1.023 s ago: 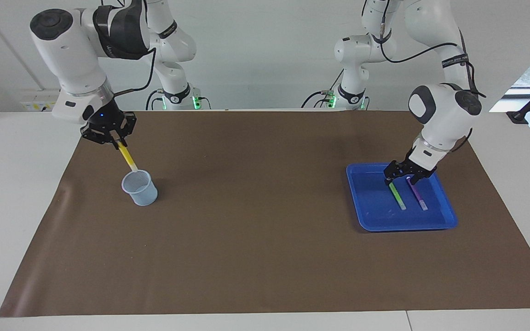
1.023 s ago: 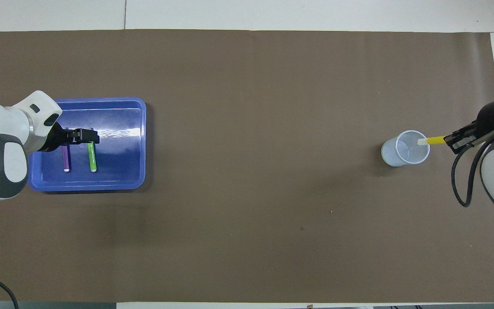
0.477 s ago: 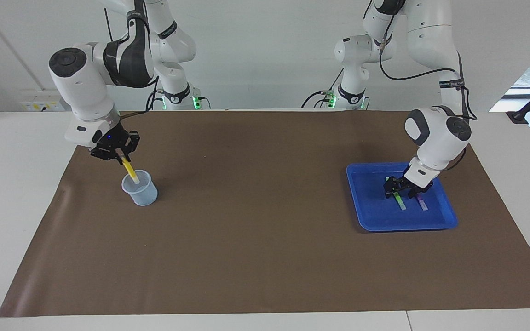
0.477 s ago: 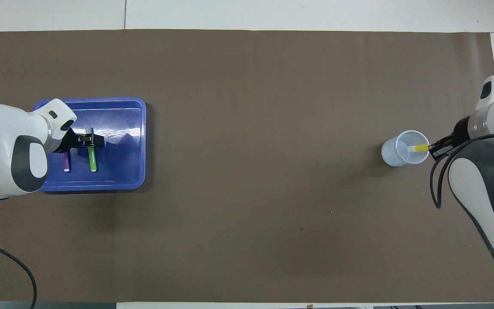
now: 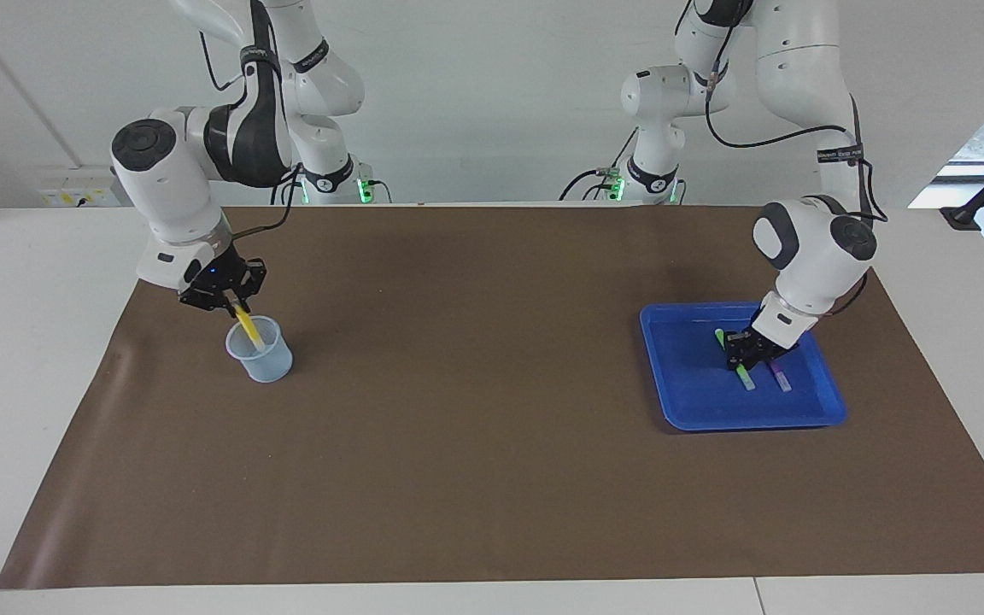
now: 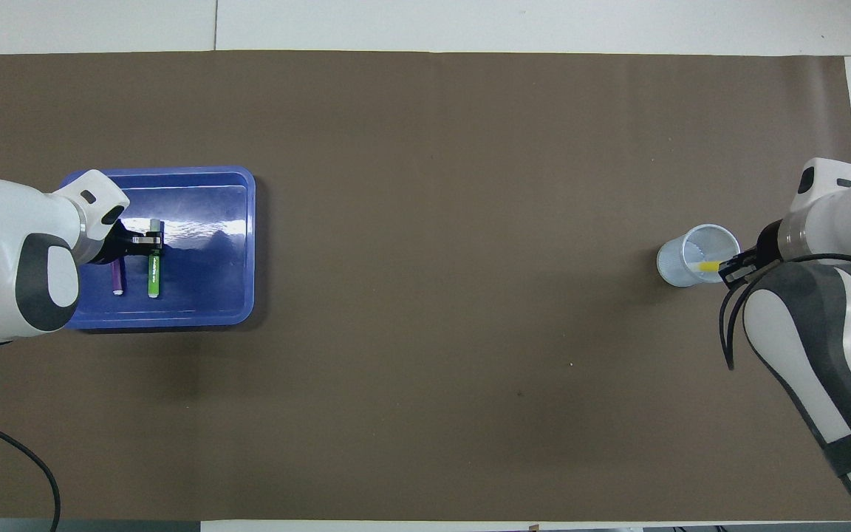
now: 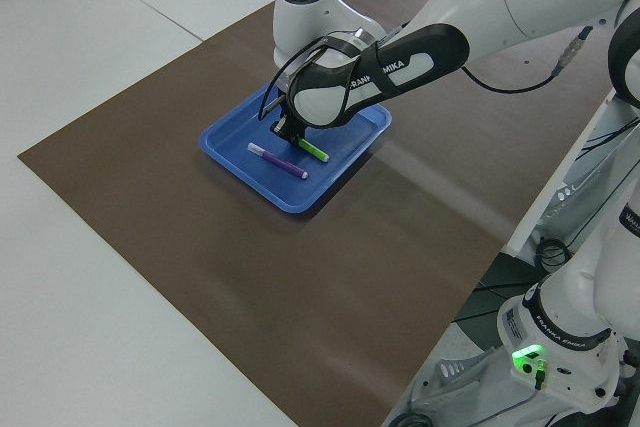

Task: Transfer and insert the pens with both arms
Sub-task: 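Grasp the green pen with the left gripper while the right gripper withdraws, then carry the green pen toward the right gripper with the left gripper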

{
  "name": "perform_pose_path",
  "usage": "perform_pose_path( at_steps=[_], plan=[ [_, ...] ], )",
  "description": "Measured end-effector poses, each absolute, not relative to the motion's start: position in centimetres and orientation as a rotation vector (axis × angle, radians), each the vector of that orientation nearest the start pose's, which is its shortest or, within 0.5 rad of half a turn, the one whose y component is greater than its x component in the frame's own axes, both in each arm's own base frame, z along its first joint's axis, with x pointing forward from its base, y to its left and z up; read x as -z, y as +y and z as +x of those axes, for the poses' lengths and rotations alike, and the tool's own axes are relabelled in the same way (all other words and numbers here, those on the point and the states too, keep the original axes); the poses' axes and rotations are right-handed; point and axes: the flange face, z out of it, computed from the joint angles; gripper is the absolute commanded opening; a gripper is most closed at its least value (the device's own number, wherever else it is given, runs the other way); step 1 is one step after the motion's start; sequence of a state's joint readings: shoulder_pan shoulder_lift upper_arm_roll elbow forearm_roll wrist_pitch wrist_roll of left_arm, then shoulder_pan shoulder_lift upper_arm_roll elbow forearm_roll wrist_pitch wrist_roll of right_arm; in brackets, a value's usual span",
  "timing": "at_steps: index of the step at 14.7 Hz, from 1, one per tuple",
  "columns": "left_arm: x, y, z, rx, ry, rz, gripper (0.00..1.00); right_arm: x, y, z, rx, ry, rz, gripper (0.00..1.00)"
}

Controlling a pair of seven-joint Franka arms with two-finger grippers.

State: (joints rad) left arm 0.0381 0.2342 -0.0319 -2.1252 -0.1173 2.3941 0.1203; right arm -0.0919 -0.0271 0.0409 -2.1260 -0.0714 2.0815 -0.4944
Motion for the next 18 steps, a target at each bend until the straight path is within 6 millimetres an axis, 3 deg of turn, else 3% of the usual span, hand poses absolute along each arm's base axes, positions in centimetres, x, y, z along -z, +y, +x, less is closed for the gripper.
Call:
perform_pose_path(
  at_steps=[1, 4, 6, 8, 10, 13, 18],
  plan=[
    [-30.4, 0.0, 57.4, 0.053, 0.007, -3.229, 0.0, -42.1, -3.1, 53.3, -0.052, -0.758, -3.106, 1.0],
    [-32.2, -1.4, 57.5, 0.018, -0.129, -3.234, 0.0, -42.5, -2.9, 53.4, -0.031, -0.722, -3.087, 1.0],
    [-35.3, -2.9, 57.9, -0.013, -0.259, -3.231, 0.0, -44.0, -2.6, 53.9, -0.032, -0.652, -3.032, 1.0],
    [-38.8, -5.1, 58.3, -0.036, -0.418, -3.217, 0.0, -46.7, -1.9, 54.7, -0.041, -0.596, -2.956, 1.0],
    [-42.1, -7.8, 58.7, -0.064, -0.557, -3.196, 0.0, -49.4, -0.8, 55.3, -0.012, -0.538, -2.865, 1.0],
    [-46.1, -12.6, 59.1, -0.073, -0.838, -3.144, 0.0, -51.0, 1.6, 55.2, -0.025, -0.284, -2.687, 1.0],
    [-47.9, -22.2, 58.5, -0.18, -1.444, -3.047, 0.0, -52.4, 5.7, 55.3, -0.105, 0.085, -2.414, 1.0]
  ],
)
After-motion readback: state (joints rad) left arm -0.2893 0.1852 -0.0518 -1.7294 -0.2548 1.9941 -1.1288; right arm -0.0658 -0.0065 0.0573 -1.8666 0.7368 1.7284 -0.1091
